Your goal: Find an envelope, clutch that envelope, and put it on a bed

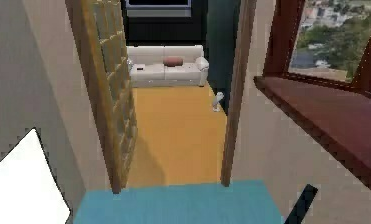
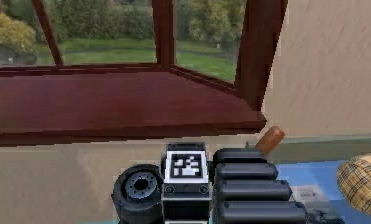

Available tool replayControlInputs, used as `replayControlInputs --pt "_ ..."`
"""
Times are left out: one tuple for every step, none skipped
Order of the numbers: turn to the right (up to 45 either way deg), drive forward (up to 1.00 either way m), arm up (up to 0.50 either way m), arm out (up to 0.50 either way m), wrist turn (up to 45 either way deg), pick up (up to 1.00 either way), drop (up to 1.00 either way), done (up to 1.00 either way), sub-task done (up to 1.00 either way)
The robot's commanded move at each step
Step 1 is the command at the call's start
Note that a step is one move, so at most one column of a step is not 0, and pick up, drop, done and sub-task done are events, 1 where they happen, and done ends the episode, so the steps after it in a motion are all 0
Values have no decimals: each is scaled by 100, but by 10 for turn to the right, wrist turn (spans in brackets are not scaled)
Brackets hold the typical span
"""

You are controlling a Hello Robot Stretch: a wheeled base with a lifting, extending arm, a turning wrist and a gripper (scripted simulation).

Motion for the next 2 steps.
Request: replayControlInputs --pt "450 0 0 0 0 0 0 0 0" --pt "450 0 0 0 0 0 0 0 0"
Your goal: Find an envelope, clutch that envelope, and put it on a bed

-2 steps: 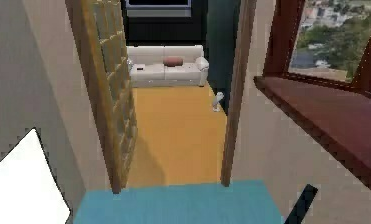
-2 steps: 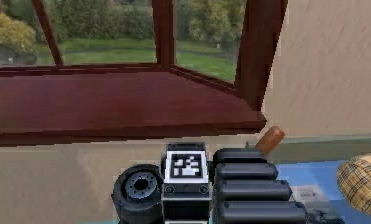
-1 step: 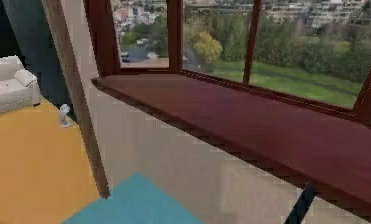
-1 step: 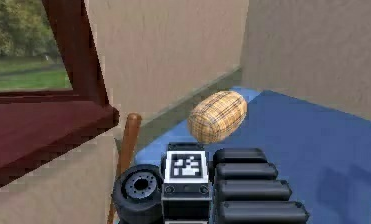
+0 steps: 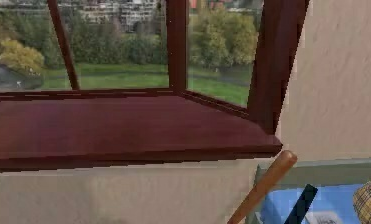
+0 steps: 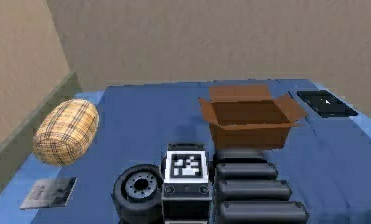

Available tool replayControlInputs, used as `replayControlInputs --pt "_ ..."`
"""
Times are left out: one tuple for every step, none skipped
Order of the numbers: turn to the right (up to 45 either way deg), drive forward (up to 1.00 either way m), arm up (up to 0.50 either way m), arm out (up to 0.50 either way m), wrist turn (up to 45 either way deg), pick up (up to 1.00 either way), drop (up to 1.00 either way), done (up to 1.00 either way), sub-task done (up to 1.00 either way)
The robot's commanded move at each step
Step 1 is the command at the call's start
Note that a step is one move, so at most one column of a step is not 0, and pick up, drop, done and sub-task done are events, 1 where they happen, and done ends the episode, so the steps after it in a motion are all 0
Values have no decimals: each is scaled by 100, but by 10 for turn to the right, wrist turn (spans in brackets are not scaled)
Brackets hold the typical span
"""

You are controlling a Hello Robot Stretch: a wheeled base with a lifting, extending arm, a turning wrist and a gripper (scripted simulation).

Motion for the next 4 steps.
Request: replayControlInputs --pt "390 0 0 0 0 0 0 0 0" --pt "0 20 0 0 0 0 0 0 0" --pt "-450 0 0 0 0 0 0 0 0" --pt "-120 0 0 0 0 0 0 0 0"
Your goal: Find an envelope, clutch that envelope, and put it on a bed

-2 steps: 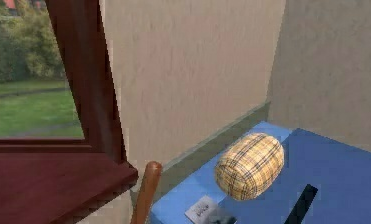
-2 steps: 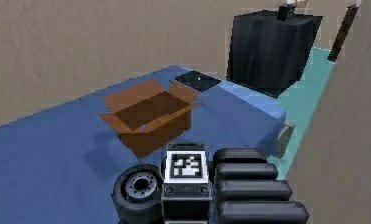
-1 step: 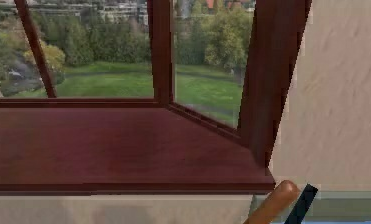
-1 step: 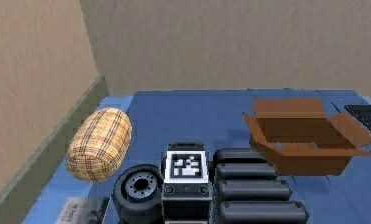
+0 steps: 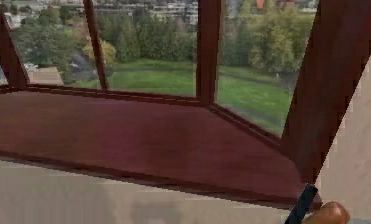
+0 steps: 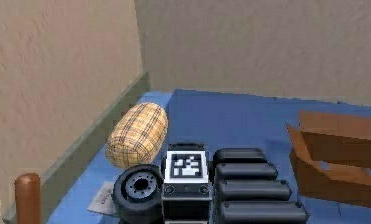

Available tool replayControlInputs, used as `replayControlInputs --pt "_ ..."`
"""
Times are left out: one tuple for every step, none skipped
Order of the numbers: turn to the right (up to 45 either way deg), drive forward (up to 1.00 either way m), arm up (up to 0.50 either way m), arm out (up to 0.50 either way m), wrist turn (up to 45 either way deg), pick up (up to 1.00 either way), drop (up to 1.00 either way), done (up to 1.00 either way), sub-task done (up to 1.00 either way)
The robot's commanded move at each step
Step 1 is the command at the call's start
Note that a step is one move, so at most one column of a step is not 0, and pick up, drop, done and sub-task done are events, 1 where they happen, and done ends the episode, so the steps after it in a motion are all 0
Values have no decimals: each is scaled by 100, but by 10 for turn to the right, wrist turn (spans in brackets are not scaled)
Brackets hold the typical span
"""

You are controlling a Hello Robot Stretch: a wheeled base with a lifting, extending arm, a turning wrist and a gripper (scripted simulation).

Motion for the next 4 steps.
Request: replayControlInputs --pt "420 0 0 0 0 0 0 0 0" --pt "0 0 0 48 0 0 0 0 0" --pt "0 0 0 0 450 0 0 0 0" --pt "0 0 0 0 450 0 0 0 0"
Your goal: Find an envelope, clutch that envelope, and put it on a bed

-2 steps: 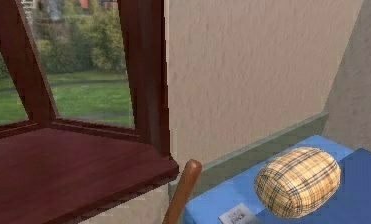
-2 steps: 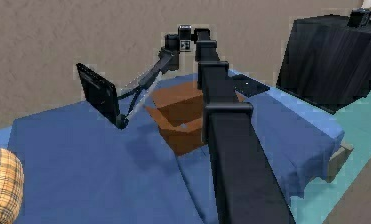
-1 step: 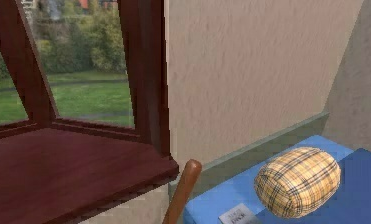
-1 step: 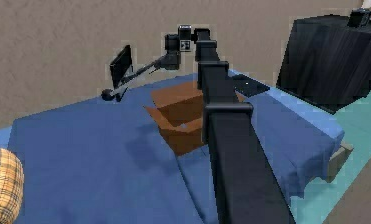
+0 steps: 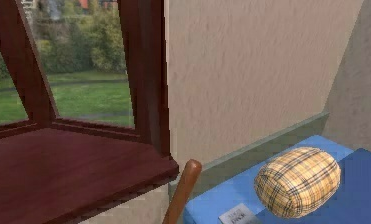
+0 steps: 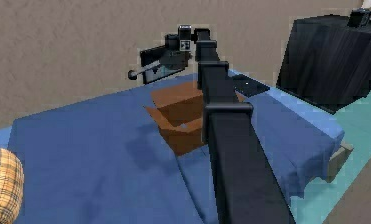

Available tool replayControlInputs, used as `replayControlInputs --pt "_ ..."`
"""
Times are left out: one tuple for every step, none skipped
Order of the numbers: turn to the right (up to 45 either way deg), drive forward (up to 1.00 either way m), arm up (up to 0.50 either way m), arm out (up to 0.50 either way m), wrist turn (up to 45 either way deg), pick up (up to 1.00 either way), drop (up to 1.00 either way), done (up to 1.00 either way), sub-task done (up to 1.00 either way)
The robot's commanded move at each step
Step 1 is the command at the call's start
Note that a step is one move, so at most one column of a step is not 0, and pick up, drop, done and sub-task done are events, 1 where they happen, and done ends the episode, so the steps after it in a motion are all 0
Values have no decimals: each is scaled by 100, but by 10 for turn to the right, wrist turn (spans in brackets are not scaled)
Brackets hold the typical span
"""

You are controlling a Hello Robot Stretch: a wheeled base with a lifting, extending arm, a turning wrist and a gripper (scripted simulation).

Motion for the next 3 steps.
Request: replayControlInputs --pt "0 0 0 0 270 0 0 0 0" --pt "0 0 -22 0 0 0 0 0 0" --pt "0 0 -32 0 0 0 0 0 0"
